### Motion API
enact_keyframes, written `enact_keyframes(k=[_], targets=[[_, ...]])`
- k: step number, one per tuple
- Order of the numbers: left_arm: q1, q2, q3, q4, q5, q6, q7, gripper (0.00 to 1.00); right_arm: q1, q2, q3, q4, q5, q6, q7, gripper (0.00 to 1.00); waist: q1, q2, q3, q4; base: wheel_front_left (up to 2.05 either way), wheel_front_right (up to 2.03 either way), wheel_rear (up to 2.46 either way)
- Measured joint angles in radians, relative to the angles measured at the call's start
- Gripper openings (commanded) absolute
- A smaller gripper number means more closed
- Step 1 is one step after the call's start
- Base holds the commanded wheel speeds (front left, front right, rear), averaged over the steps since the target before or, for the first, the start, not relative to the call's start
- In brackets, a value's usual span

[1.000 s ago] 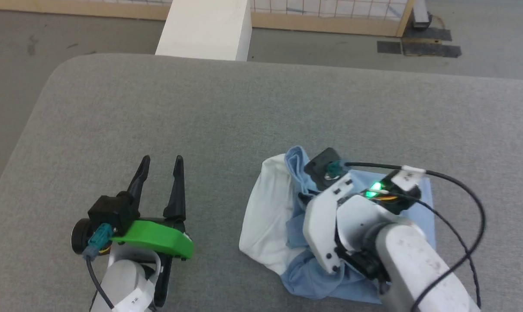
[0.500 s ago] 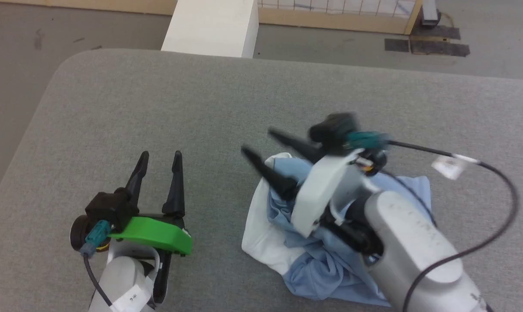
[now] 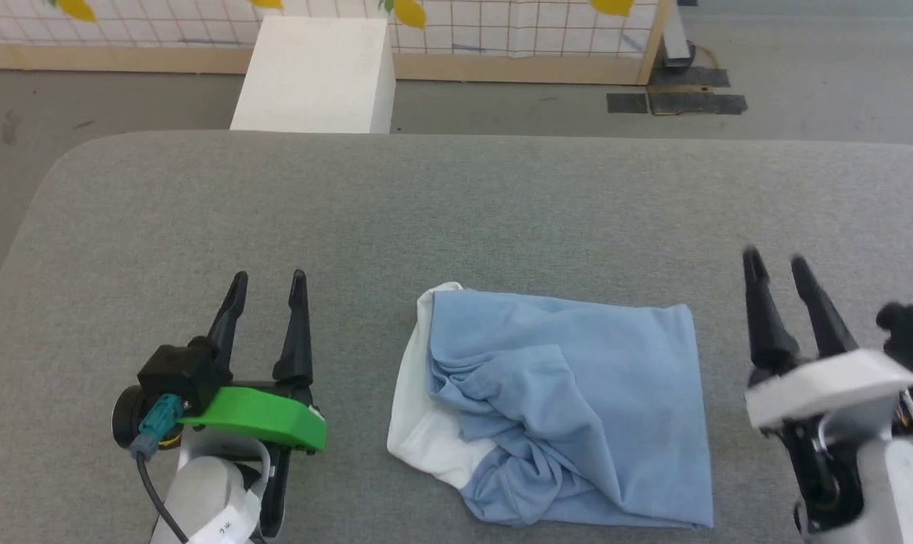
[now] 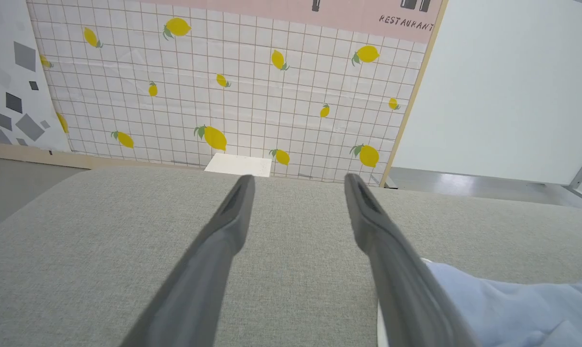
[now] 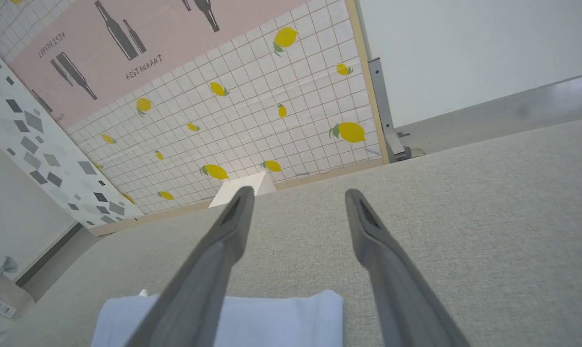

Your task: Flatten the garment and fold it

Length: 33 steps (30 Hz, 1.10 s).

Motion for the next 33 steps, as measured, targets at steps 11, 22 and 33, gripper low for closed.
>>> enact_keyframes(k=[11,22,33], targets=[[0.000,0.000,-0.010,0.001,0.000,0.000,0.000,1.00,0.060,0.000,-0.015,0.249,0.118,0.000,0.162,1.00,0.0000,0.0000,0.001,-0.001,0.00,0.00,0.00],[0.004,0.000,-0.016,0.009,0.000,0.000,0.000,1.00,-0.005,-0.008,0.123,0.415,0.285,0.000,0.263,0.85,0.0000,0.0000,-0.012,0.025,0.00,0.00,0.00],[0.031,0.000,0.000,0.003,0.000,0.000,0.000,1.00,-0.019,0.002,0.133,0.338,0.011,0.000,0.327,0.00,0.0000,0.0000,-0.026,0.000,0.00,0.00,0.00]])
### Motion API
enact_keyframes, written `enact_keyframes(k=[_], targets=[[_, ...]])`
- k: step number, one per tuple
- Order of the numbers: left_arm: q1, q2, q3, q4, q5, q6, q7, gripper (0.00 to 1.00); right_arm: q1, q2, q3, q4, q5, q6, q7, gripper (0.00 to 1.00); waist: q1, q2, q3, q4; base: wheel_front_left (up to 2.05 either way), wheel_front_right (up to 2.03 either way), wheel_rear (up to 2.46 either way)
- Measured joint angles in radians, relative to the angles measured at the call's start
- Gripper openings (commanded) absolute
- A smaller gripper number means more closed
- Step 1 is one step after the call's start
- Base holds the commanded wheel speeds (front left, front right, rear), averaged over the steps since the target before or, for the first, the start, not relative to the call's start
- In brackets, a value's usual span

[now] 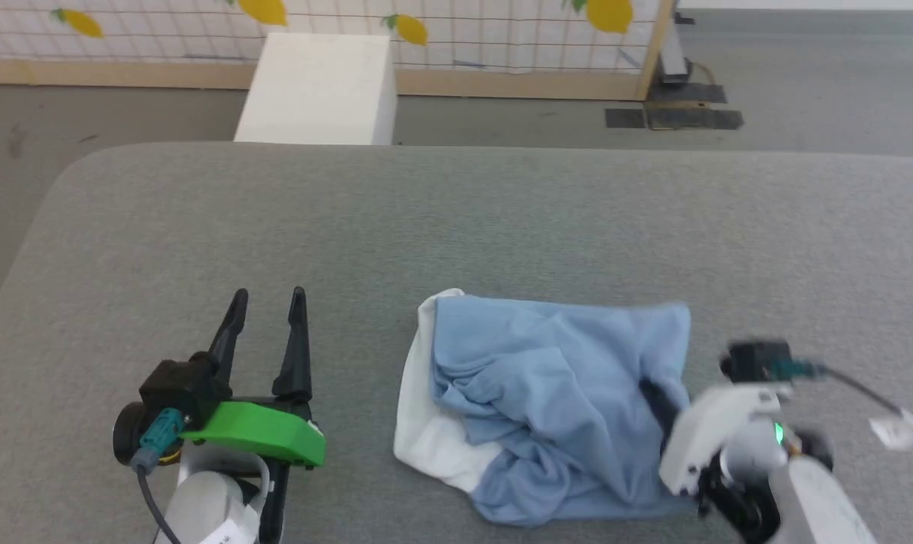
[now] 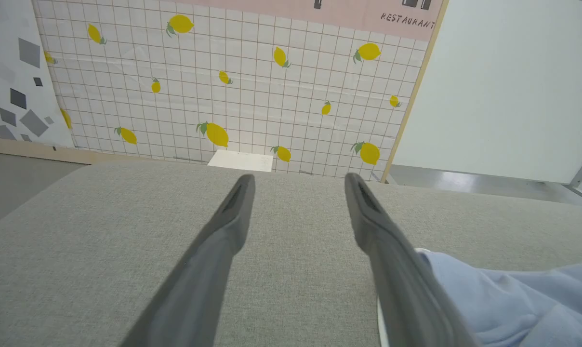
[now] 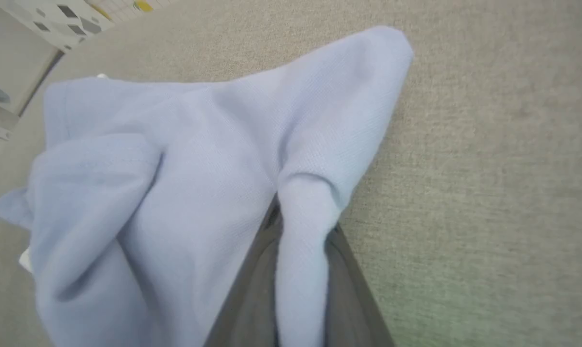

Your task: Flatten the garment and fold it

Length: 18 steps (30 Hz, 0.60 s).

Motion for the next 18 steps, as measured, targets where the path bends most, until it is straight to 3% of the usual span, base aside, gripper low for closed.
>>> enact_keyframes(k=[4,8,13,18], targets=[[0.002,0.000,0.012,-0.020,0.003,0.000,0.000,1.00,-0.073,-0.013,0.043,-0.160,-0.272,0.000,0.100,0.00,0.0000,0.0000,0.009,-0.040,0.00,0.00,0.00],[-0.004,0.000,0.034,-0.050,0.015,0.000,0.000,1.00,-0.176,-0.146,0.179,-0.268,-0.430,0.001,0.148,0.00,0.0000,0.0000,0.028,-0.094,0.00,0.00,0.00],[-0.048,0.001,0.040,-0.083,0.045,0.000,-0.001,1.00,-0.309,-0.306,0.272,-0.261,-0.446,0.001,0.168,0.00,0.0000,0.0000,0.068,-0.174,0.00,0.00,0.00],[-0.110,0.013,0.034,-0.104,0.060,-0.003,-0.001,1.00,-0.402,-0.417,0.270,-0.182,-0.424,0.001,0.158,0.00,0.0000,0.0000,0.135,-0.241,0.00,0.00,0.00]])
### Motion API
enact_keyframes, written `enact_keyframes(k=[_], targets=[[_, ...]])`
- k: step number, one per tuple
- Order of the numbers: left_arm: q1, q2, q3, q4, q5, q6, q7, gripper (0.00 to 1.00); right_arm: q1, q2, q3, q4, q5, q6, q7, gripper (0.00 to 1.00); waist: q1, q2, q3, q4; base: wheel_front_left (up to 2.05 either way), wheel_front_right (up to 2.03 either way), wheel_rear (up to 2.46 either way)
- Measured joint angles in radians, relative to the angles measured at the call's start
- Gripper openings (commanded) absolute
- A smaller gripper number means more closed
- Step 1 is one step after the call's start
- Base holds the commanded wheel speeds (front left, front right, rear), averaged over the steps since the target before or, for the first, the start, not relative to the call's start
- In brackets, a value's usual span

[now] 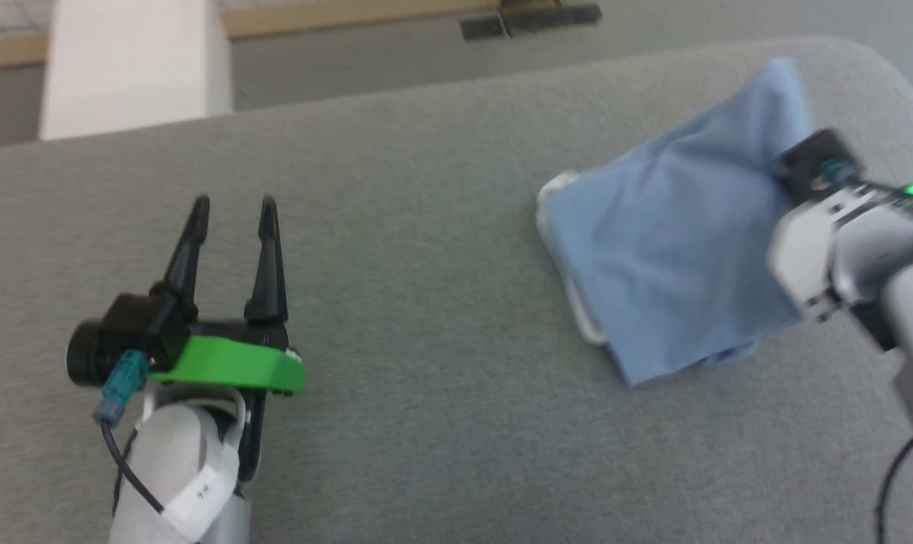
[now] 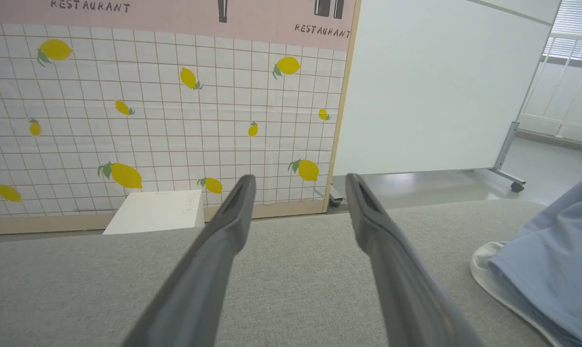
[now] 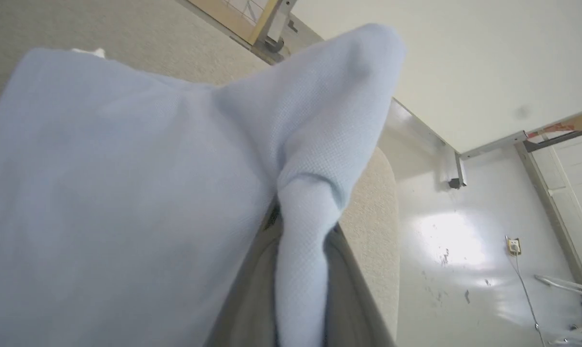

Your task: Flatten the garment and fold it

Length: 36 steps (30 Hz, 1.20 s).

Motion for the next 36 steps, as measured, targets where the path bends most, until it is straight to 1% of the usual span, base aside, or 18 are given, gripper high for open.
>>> enact_keyframes(k=[2,5,9,13,16,19,25,26,27,28,32,36], targets=[[-0.026,0.010,-0.007,-0.007,0.003,0.000,0.000,1.00,-0.032,-0.035,-0.017,0.050,0.001,0.000,-0.023,0.00,0.0000,0.0000,0.036,-0.023,0.00,0.00,0.00],[-0.057,0.031,-0.021,-0.020,0.011,0.000,0.000,1.00,-0.066,-0.067,-0.067,0.118,-0.018,0.000,-0.066,0.00,0.0000,0.0000,0.091,-0.051,0.00,0.00,0.00],[-0.087,0.062,-0.029,-0.029,0.025,0.000,0.000,1.00,-0.101,-0.095,-0.144,0.197,-0.072,0.000,-0.130,0.00,0.0000,0.0000,0.161,-0.081,0.00,0.00,0.00],[-0.107,0.092,-0.037,-0.035,0.032,-0.001,0.002,1.00,-0.142,-0.114,-0.249,0.271,-0.140,0.000,-0.210,0.00,0.0001,0.0000,0.230,-0.104,0.00,0.00,0.00],[-0.122,0.107,-0.043,-0.040,0.032,-0.001,0.007,1.00,-0.173,-0.112,-0.315,0.308,-0.195,0.000,-0.261,0.00,0.0001,0.0000,0.275,-0.114,0.00,0.00,0.00],[-0.128,0.115,-0.049,-0.048,0.032,-0.001,0.011,1.00,-0.198,-0.090,-0.386,0.332,-0.252,0.000,-0.302,0.00,0.0001,0.0000,0.315,-0.119,0.00,0.00,0.00],[-0.139,0.119,-0.060,-0.053,0.032,-0.001,0.012,1.00,-0.224,-0.049,-0.477,0.380,-0.344,0.000,-0.364,0.00,0.0001,0.0000,0.354,-0.106,0.00,0.00,0.00],[-0.139,0.119,-0.060,-0.051,0.032,0.000,0.011,1.00,-0.226,-0.040,-0.491,0.384,-0.354,0.000,-0.370,0.20,0.0002,0.0000,0.353,-0.102,0.00,0.00,0.00],[-0.138,0.118,-0.060,-0.048,0.032,0.000,0.011,1.00,-0.226,-0.032,-0.504,0.389,-0.369,0.000,-0.378,0.44,0.0002,0.0000,0.351,-0.098,0.00,0.00,0.00],[-0.138,0.117,-0.060,-0.042,0.031,0.001,0.010,1.00,-0.226,-0.021,-0.527,0.391,-0.376,0.000,-0.389,1.00,0.0002,0.0000,0.346,-0.095,0.00,0.00,0.00],[-0.132,0.092,-0.059,-0.005,0.018,0.005,0.008,1.00,-0.223,0.008,-0.594,0.386,-0.370,0.000,-0.468,1.00,0.0002,0.0000,0.308,-0.083,0.00,0.00,0.00],[-0.101,0.061,-0.055,0.036,-0.018,0.010,0.004,1.00,-0.179,0.039,-0.608,0.361,-0.330,0.000,-0.537,1.00,0.0001,0.0000,0.248,-0.070,0.00,0.00,0.00]])
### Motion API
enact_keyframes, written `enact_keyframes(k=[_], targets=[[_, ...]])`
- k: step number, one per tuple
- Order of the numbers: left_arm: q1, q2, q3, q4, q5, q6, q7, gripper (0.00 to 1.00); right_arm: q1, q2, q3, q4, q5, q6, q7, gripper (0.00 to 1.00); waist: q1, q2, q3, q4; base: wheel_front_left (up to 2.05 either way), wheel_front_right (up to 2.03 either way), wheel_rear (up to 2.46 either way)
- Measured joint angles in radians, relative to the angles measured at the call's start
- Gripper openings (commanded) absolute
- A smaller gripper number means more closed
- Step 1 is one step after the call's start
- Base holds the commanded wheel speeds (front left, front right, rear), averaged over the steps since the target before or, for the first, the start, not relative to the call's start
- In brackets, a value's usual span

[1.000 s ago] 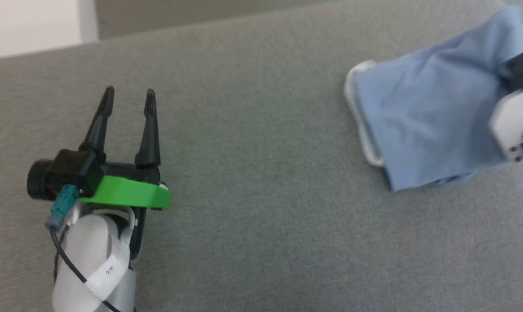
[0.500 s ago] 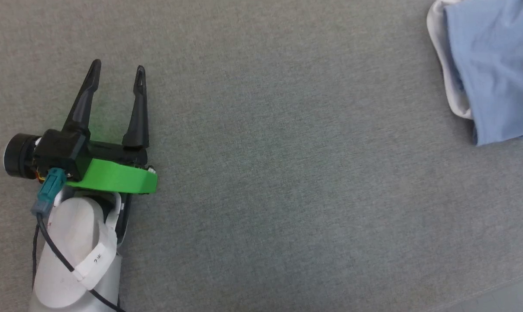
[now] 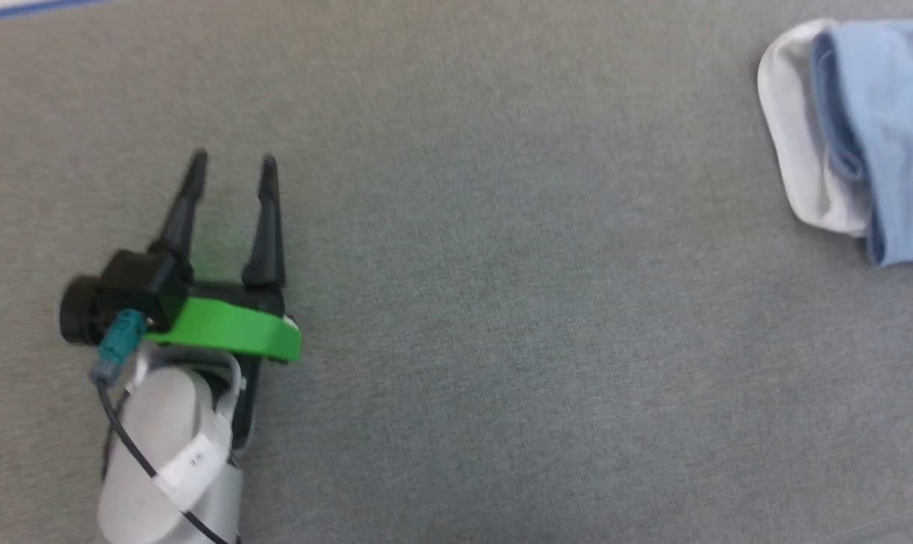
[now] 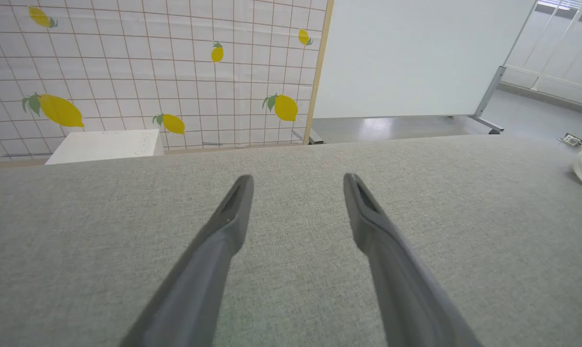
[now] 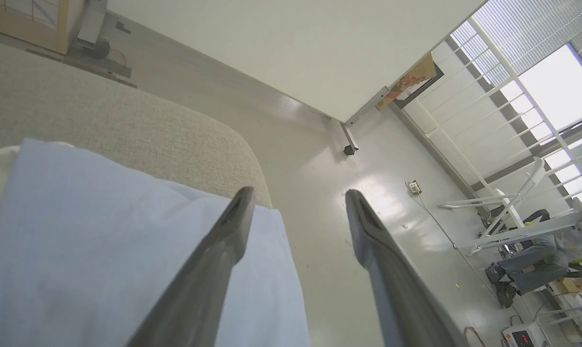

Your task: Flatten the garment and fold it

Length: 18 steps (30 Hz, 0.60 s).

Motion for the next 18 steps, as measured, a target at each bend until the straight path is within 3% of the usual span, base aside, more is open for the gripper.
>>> enact_keyframes(k=[9,18], targets=[[0.113,-0.055,0.015,0.049,-0.066,0.000,-0.003,1.00,0.224,0.130,0.032,-0.207,0.187,0.000,-0.056,1.00,-0.0002,0.0000,-0.179,0.049,0.00,0.00,0.00],[0.188,-0.070,0.021,0.096,-0.072,0.001,-0.003,1.00,0.483,0.251,0.113,-0.442,0.329,0.000,-0.053,1.00,-0.0002,0.0000,-0.330,0.127,0.00,0.00,0.00]])
